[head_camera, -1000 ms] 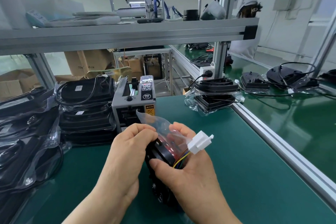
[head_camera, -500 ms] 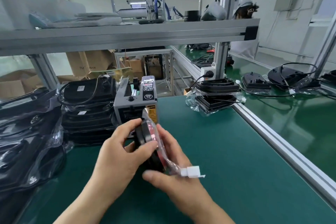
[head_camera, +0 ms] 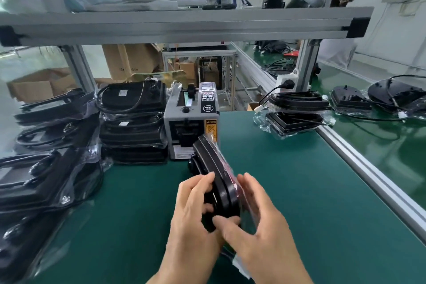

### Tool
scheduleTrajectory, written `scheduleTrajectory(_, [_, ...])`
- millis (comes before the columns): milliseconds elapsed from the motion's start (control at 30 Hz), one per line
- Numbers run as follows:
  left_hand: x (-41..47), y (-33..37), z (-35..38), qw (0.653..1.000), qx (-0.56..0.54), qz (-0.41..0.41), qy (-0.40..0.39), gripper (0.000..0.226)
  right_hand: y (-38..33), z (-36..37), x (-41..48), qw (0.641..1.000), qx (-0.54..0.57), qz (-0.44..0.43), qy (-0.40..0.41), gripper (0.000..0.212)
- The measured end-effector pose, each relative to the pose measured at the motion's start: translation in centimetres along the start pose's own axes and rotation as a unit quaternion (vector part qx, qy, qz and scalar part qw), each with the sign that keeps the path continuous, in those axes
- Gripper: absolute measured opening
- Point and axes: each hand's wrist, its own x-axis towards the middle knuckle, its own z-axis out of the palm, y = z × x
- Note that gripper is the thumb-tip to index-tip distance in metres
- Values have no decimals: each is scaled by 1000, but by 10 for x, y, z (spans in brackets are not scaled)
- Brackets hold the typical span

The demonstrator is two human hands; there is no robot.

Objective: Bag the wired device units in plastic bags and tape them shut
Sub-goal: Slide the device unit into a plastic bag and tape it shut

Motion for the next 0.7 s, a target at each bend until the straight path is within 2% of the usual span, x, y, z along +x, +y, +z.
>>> scheduleTrajectory(67, [-2, -3, 1, 1000, 13, 7, 9, 78, 2, 9, 2, 998, 12, -2, 65, 73])
scheduleTrajectory(167, [1, 2, -5, 1000, 23, 15, -3, 67, 0, 11, 11, 994, -14, -11, 111, 46])
scheduleTrajectory(267, [18, 11, -18, 999, 17, 29, -17, 43, -2, 6, 23, 991, -10, -28, 133, 27])
scheduleTrajectory(300, [30, 12, -22, 1000, 8, -5, 4, 31, -2, 6, 24, 990, -4, -25, 141, 27])
scheduleTrajectory(367, [67, 5, -28, 988, -37, -134, 73, 14, 0, 5, 24, 986, 27, -13, 161, 29])
scheduleTrajectory(433, [108, -11, -29, 954, -92, -254, 132, 14, 4, 6, 22, 982, 59, -2, 181, 31])
scheduleTrajectory(500, [138, -27, -24, 921, -119, -338, 151, 14, 6, 6, 22, 977, 81, 9, 195, 29])
scheduleTrajectory(600, [159, -43, -11, 881, -160, -409, 175, 16, 11, 4, 24, 974, 106, 17, 200, 27])
scheduleTrajectory(700, [167, -47, -3, 852, -202, -440, 200, 17, 12, 4, 25, 972, 130, 14, 197, 31])
